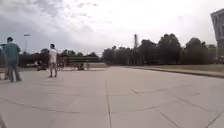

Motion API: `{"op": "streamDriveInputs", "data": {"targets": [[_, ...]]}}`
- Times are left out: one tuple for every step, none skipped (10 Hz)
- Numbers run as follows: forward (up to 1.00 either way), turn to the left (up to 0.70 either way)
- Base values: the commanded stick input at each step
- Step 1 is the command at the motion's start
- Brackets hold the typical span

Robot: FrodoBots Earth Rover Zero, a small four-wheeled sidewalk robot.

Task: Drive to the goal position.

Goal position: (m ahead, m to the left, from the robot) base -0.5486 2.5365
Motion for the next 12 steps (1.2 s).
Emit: {"op": "streamDriveInputs", "data": {"targets": [[0.7, 0.0], [0.7, 0.0], [0.7, 0.0], [0.7, 0.0], [0.7, 0.0], [0.7, 0.0], [0.7, 0.0], [0.7, 0.0], [0.7, 0.0], [0.7, 0.0], [0.7, 0.0], [0.7, 0.0]]}}
